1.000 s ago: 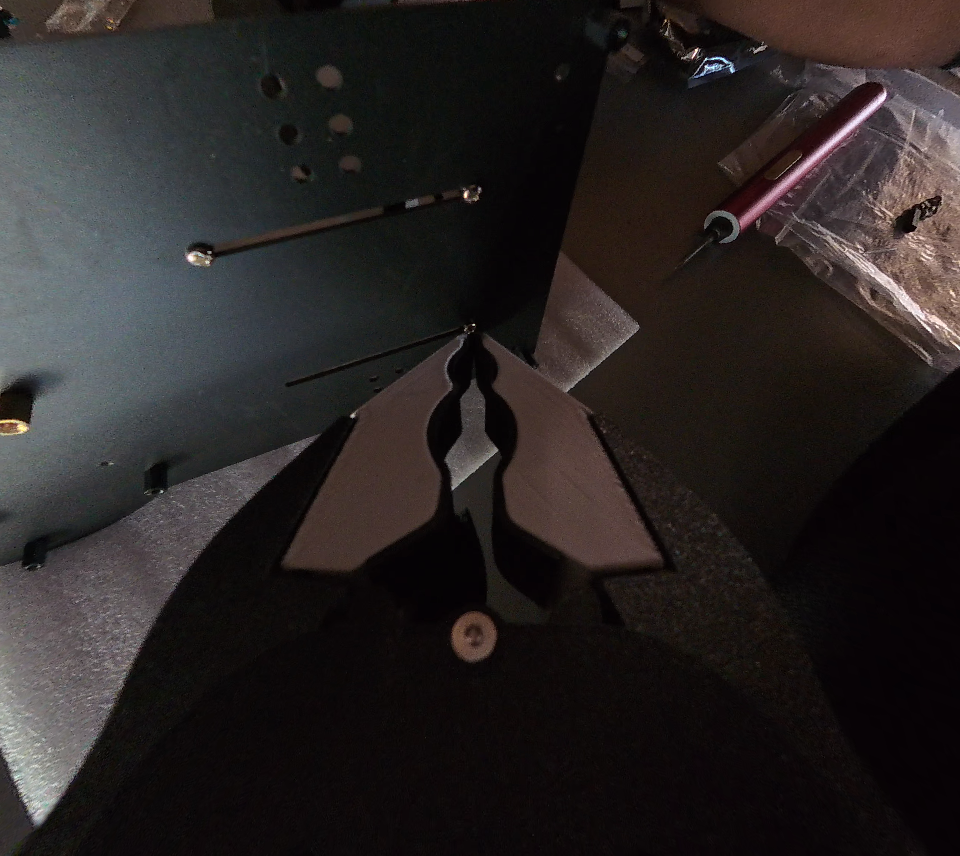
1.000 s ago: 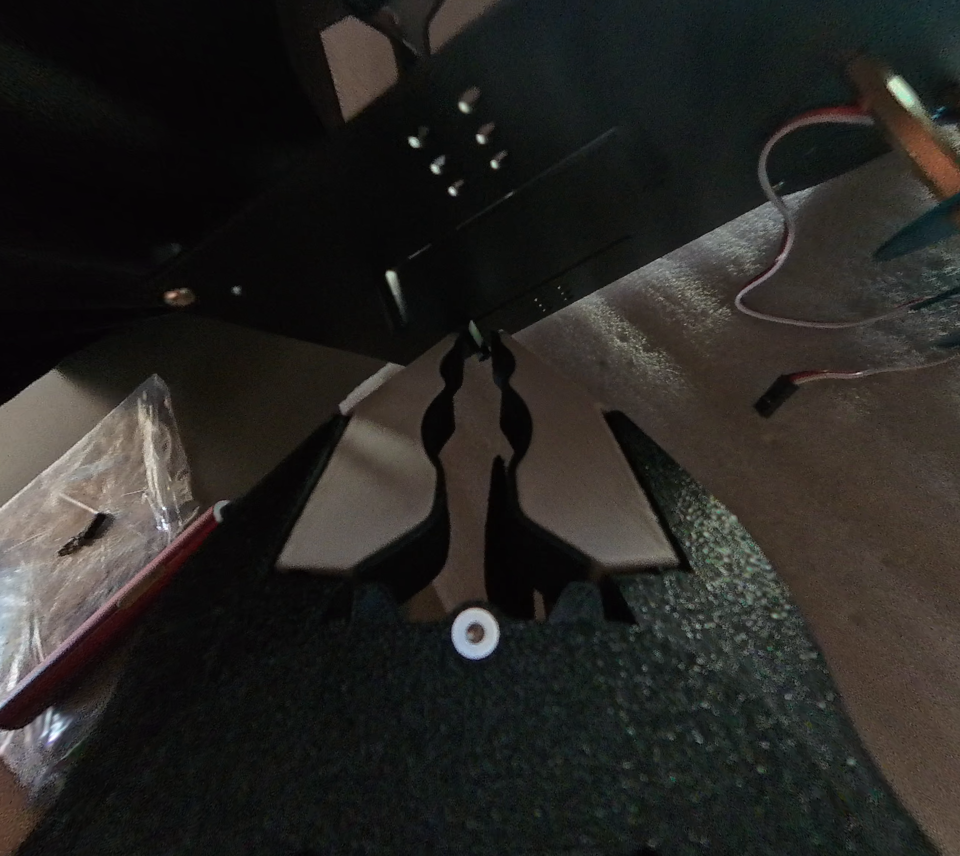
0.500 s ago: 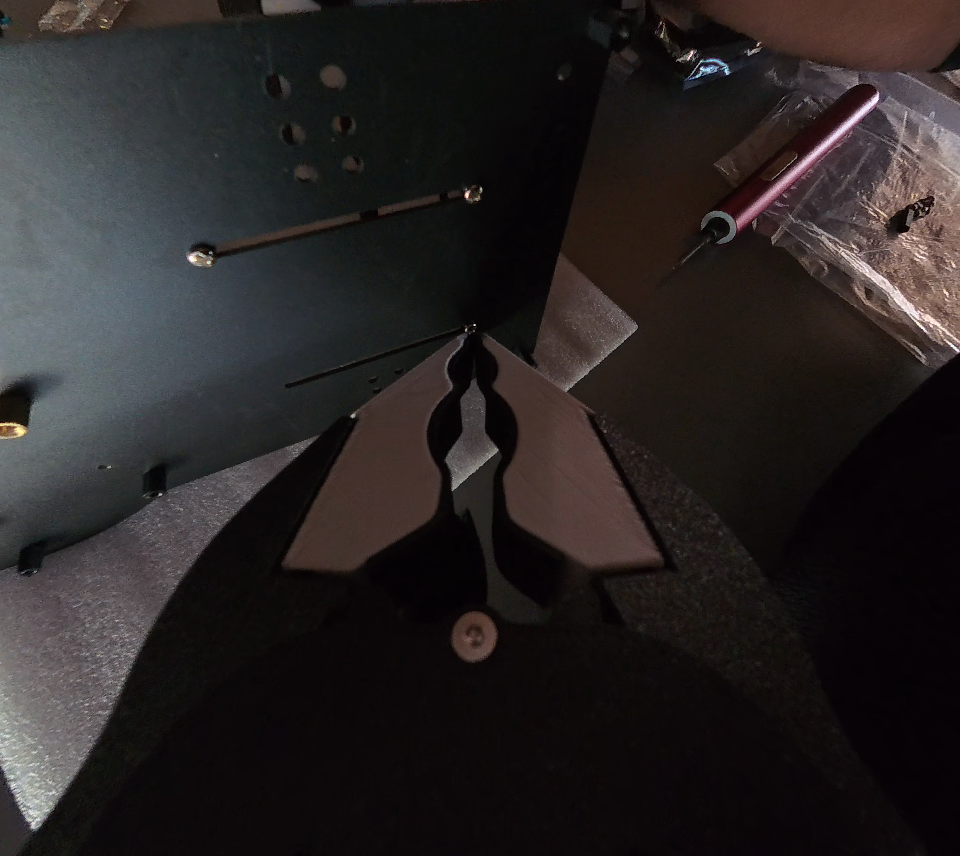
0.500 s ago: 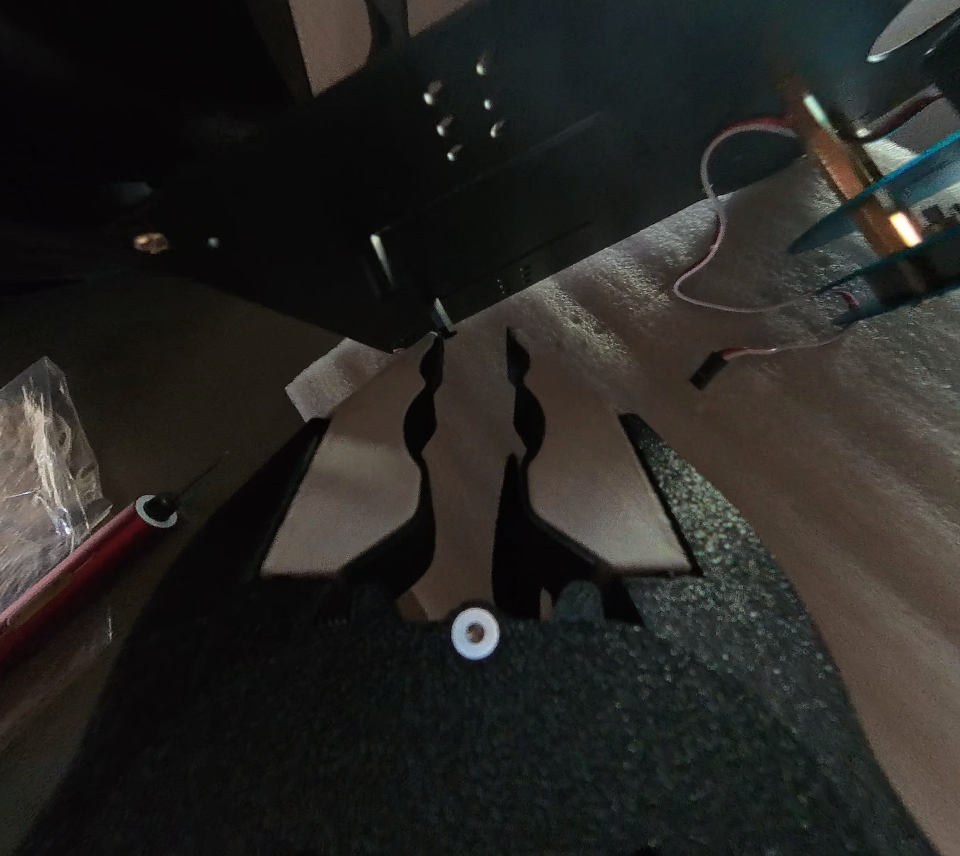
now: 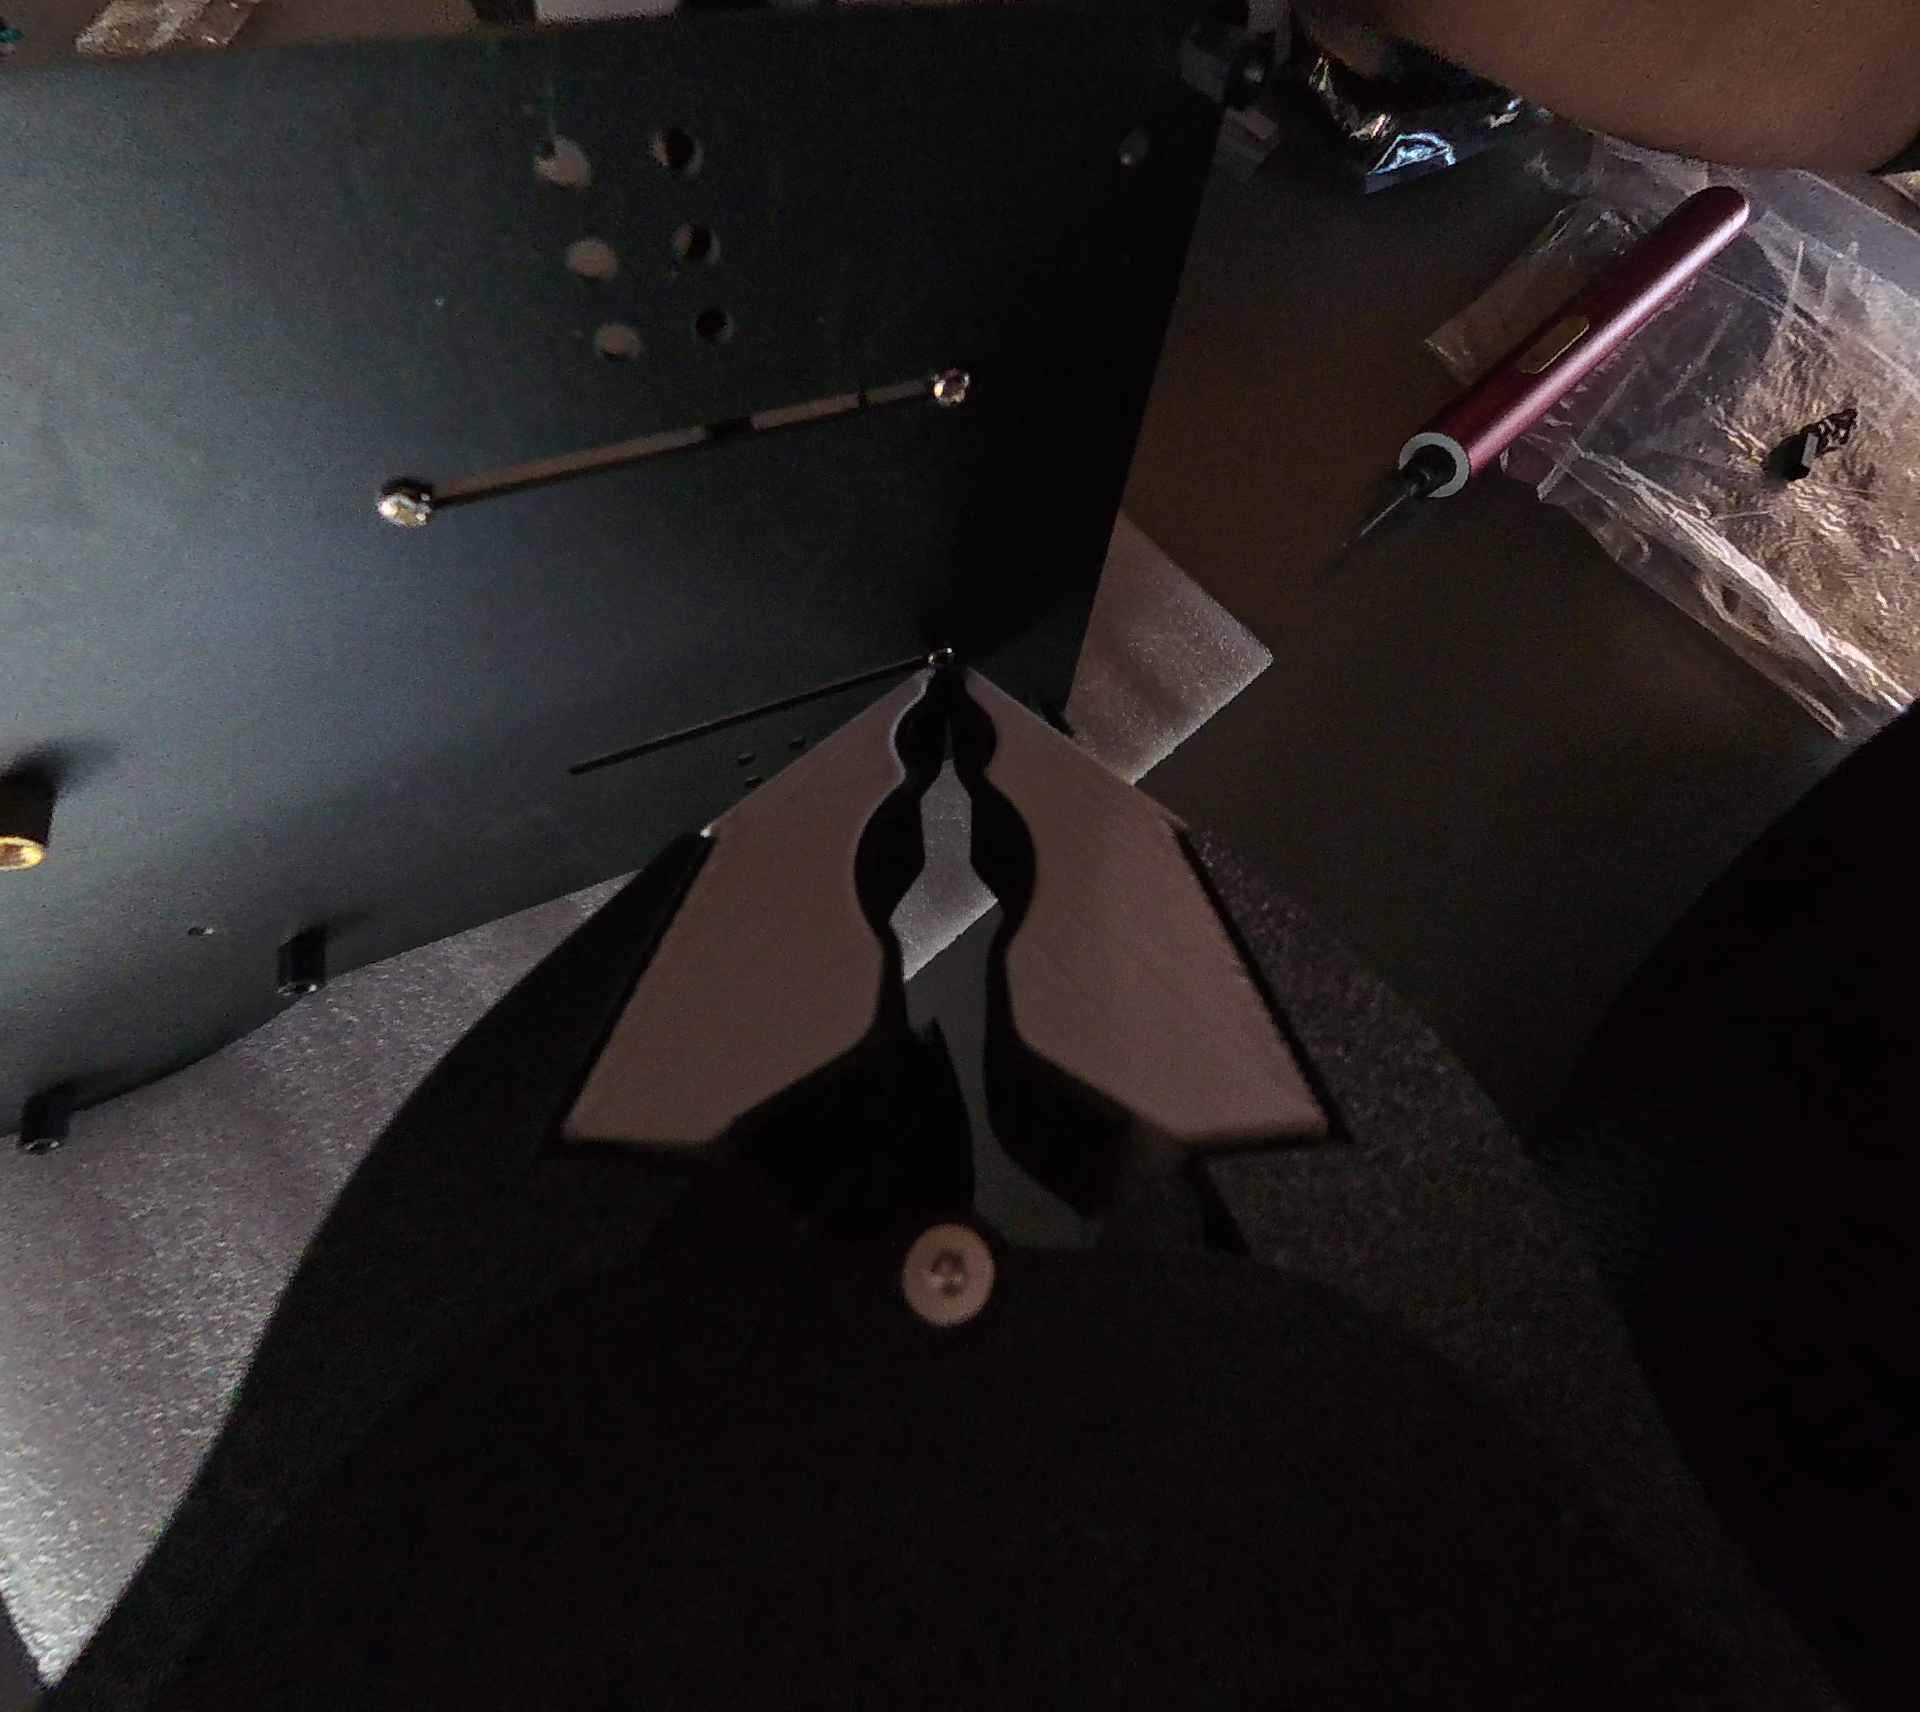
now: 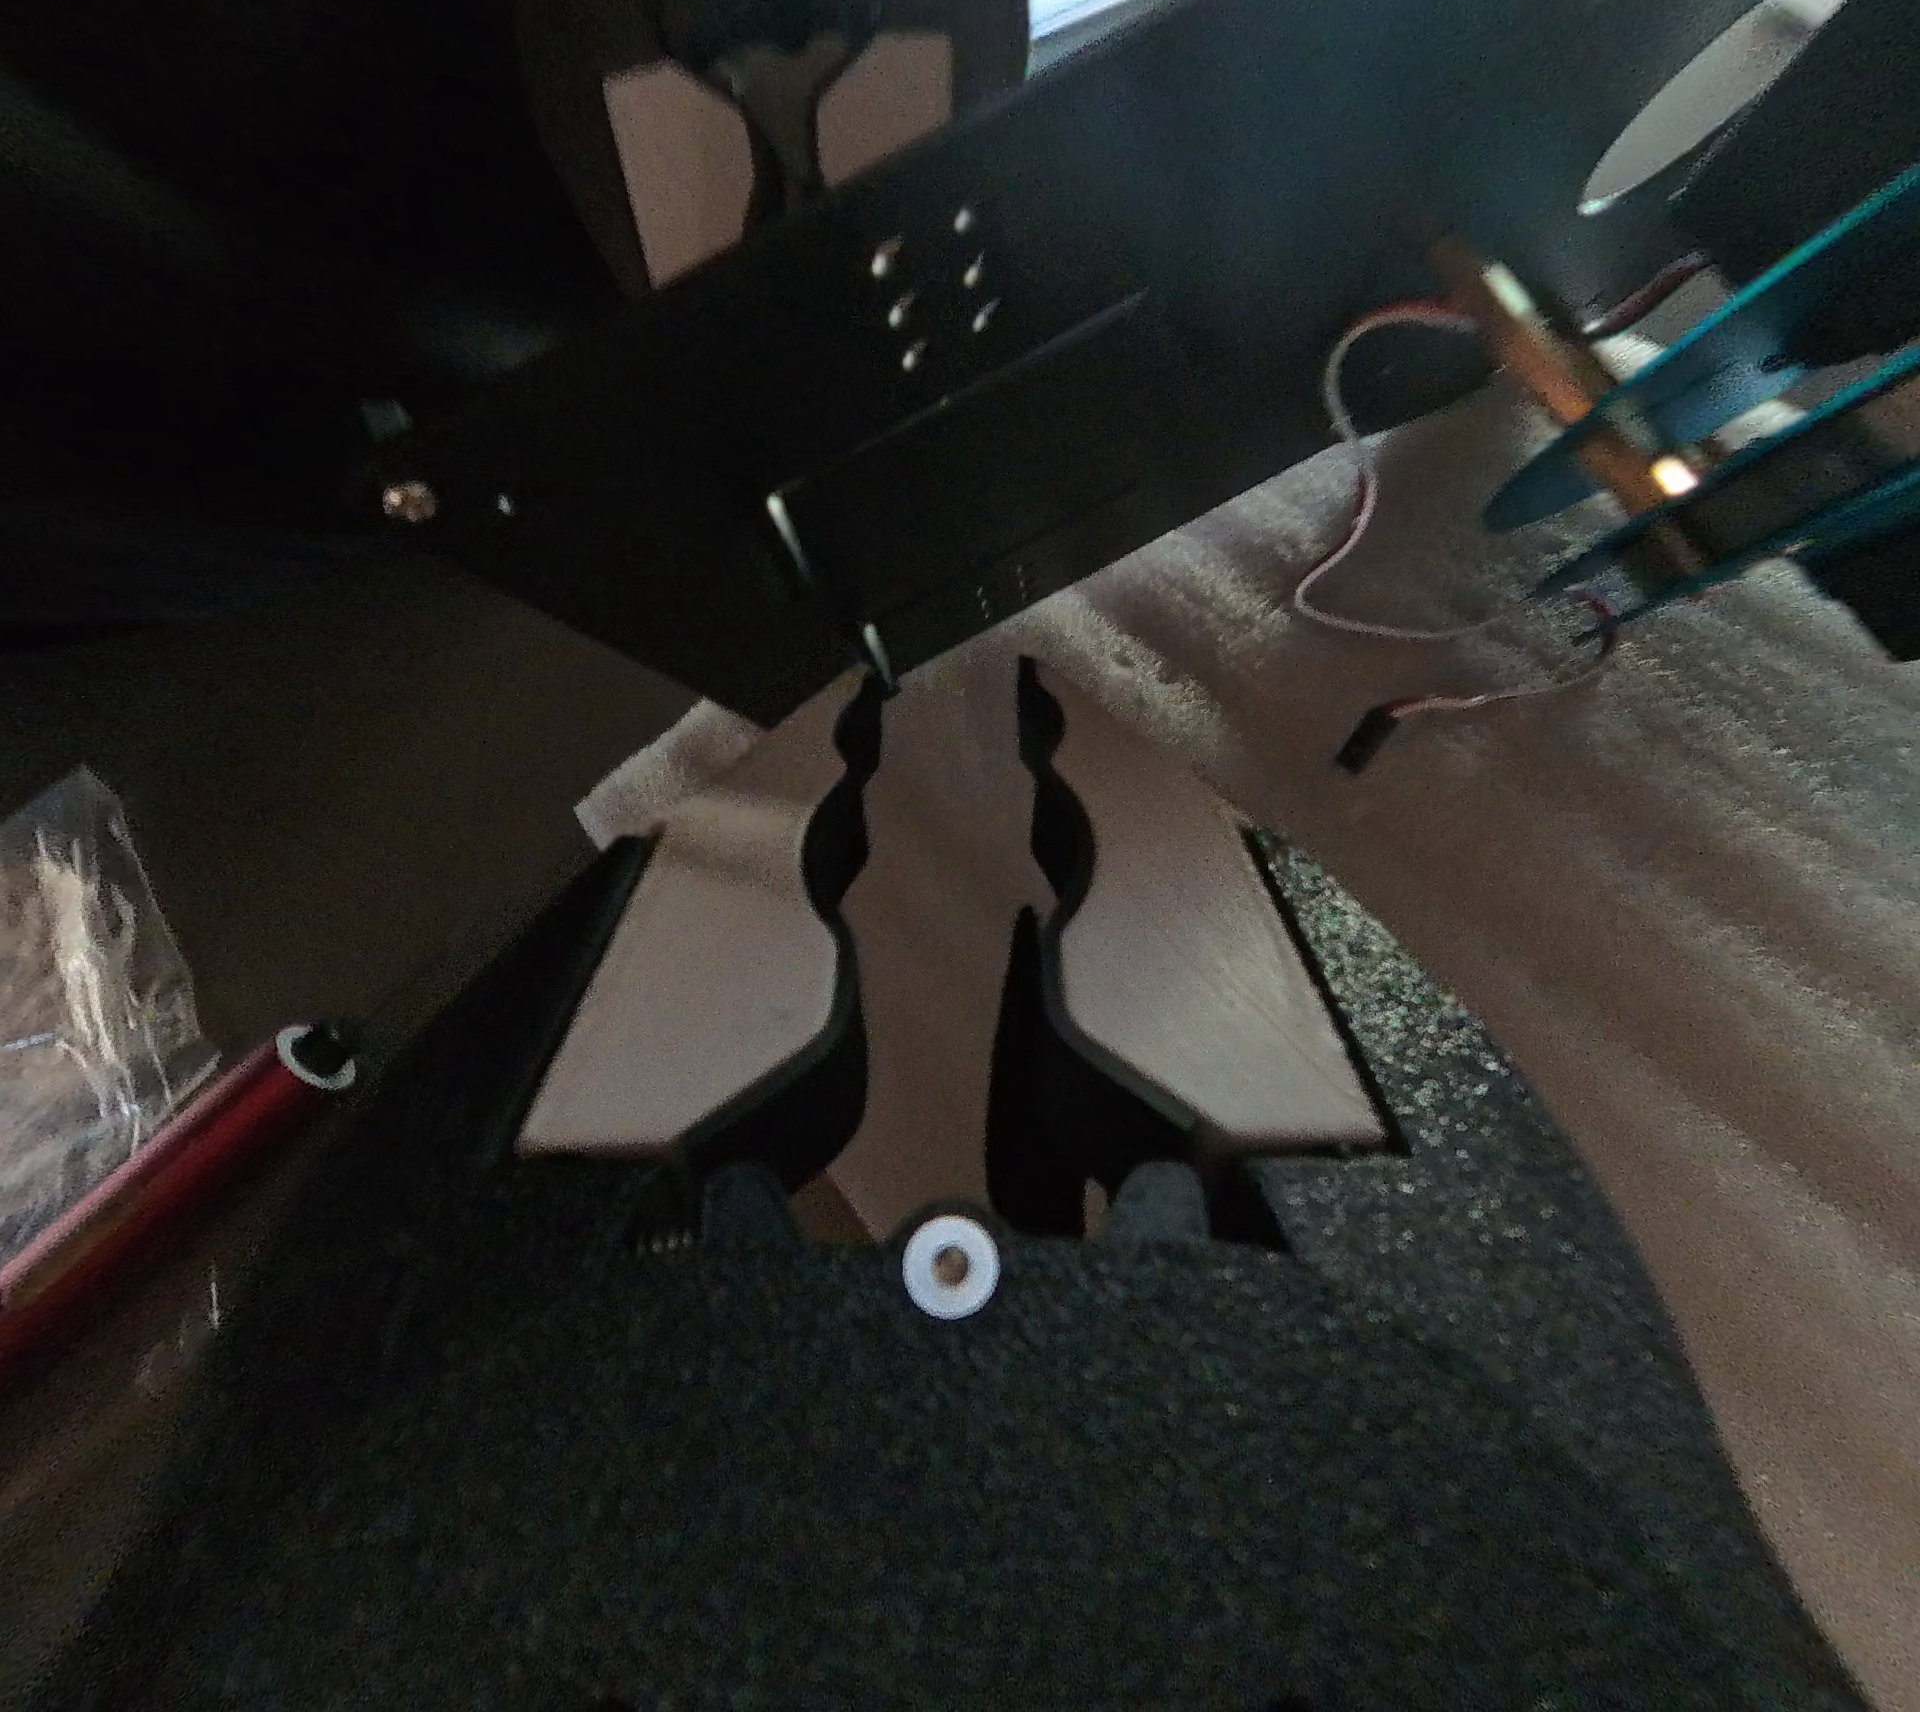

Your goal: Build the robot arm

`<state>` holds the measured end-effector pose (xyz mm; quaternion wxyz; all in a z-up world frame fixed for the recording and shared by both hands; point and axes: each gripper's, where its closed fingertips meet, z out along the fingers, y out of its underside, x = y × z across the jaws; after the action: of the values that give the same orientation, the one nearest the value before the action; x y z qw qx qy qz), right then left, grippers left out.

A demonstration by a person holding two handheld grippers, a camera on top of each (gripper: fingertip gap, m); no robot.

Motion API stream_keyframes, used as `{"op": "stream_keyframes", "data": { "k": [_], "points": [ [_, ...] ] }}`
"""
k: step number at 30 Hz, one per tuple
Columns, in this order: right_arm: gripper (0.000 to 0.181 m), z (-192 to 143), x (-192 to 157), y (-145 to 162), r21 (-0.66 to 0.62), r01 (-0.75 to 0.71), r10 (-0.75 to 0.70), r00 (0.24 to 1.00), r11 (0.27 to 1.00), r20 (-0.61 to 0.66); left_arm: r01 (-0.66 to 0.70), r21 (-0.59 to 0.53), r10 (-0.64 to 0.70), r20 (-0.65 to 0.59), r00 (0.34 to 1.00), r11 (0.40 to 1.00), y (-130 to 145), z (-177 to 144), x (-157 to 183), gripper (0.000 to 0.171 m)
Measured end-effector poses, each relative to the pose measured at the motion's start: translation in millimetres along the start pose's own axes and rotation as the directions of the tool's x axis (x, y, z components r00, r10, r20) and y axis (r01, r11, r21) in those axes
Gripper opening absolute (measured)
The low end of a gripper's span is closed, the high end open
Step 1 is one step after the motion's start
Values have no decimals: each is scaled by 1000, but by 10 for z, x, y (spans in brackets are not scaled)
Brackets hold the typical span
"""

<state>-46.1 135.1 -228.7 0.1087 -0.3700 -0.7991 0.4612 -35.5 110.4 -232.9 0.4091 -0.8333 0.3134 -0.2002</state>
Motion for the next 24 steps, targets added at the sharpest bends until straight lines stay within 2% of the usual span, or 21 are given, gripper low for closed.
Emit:
{"op": "stream_keyframes", "data": {
  "k": [4, 6, 8, 10, 11, 12, 14, 18, 19, 24],
  "points": [
    [30, 164, -15, 83, -53, 28, -29, 1000, 998, -5, -5, -2, 5, 0, 1000, 1000, 0, 1, 1, 0],
    [32, 168, -4, 70, -67, -7, 9, 1000, 998, 21, -4, -2, 4, 1, 1000, 1000, -1, 0, 0, 0],
    [34, 128, -5, 14, -32, -52, 54, 997, 998, 50, -3, -2, 3, 1, 1000, 1000, -2, 0, 0, 0],
    [27, 18, -18, -145, 93, -57, 51, 997, 994, 60, -2, -1, 2, 2, 1000, 1000, -3, 5, 1, 0],
    [26, -15, -24, -124, 91, -50, 46, 997, 995, 55, -1, 0, 1, 2, 1000, 1000, -4, 5, 2, 0],
    [24, -13, -50, -13, 27, -40, 38, 998, 999, 54, 2, 1, -2, 1, 1000, 1000, -4, 5, 1, 0],
    [18, 27, -115, 197, -84, 15, -11, 999, 996, 44, 11, 5, -11, -4, 1000, 1000, -6, 6, 2, 0],
    [21, 95, -23, 153, -60, 187, -192, 974, 981, -117, 30, 15, -29, -19, 999, 999, -9, 7, 4, 0],
    [15, 97, -24, 134, -67, 221, -228, 965, 973, -131, 42, 18, -41, -26, 999, 999, -12, 9, 4, 0],
    [9, 103, -87, 122, -92, 279, -290, 946, 956, -143, 103, 29, -101, -69, 993, 994, -16, 8, 6, 0]
  ]
}}
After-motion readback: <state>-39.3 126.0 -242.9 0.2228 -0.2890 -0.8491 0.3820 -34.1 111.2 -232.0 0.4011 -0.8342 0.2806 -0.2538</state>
